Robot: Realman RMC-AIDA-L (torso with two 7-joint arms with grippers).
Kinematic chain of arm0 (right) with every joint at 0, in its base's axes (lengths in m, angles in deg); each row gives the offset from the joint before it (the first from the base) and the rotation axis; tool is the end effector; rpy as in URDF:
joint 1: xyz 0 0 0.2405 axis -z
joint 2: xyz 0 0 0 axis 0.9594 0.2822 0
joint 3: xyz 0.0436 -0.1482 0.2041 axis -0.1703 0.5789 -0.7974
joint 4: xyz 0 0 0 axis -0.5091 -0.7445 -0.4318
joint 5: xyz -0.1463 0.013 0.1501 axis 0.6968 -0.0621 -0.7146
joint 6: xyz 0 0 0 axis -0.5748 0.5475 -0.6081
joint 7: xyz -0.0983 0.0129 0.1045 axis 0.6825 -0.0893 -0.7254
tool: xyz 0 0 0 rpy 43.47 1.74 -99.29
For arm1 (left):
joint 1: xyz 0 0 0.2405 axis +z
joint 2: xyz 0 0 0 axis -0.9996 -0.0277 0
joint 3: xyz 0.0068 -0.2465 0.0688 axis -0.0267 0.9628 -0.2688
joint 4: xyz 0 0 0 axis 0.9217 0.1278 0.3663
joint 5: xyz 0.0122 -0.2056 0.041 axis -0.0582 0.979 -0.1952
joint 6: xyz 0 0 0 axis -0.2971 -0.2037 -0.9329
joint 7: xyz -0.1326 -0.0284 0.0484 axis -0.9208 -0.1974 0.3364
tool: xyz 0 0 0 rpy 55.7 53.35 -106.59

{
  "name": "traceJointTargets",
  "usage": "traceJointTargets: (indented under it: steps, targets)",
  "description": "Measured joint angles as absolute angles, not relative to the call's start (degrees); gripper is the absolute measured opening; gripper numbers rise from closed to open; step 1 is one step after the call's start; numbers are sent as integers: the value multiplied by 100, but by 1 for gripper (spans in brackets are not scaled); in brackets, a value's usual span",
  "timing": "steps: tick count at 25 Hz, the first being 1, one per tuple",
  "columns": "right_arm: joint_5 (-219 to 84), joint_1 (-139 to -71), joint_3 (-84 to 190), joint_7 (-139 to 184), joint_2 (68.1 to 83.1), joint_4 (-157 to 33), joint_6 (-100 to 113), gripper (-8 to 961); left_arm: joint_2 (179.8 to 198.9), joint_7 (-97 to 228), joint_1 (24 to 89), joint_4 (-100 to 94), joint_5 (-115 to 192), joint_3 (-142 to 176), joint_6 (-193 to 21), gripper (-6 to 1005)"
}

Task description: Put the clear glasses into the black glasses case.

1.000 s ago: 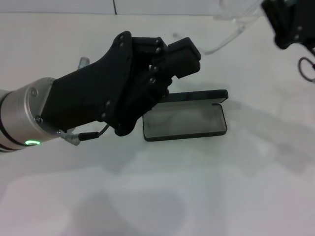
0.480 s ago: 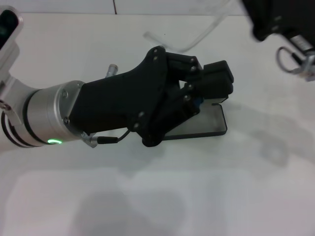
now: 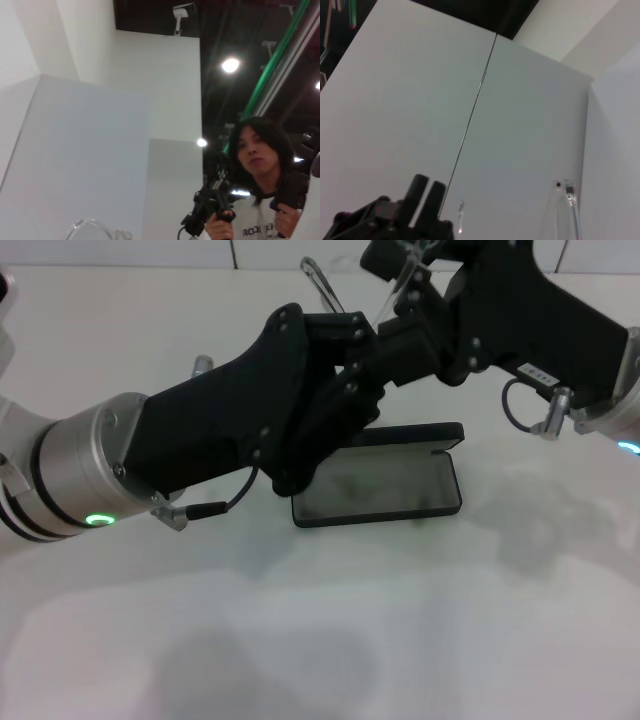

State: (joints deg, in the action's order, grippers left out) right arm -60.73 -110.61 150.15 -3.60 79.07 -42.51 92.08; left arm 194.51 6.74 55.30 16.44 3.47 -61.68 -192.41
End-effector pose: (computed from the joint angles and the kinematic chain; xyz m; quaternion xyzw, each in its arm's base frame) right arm 0.1329 0.3288 -0.0201 -0.7997 -0.1147 0.5537 0.2019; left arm -0.1495 0.2738 -0.0118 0.7823 0.0272 0.6207 0.0439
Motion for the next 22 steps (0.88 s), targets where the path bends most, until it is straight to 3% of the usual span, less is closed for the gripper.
traceJointTargets:
  steps: [22]
  targets:
    - [-5966, -11124, 15265, -210, 7908, -4036, 8511, 144, 19446, 672, 5599, 1432, 581, -6166, -18625, 55]
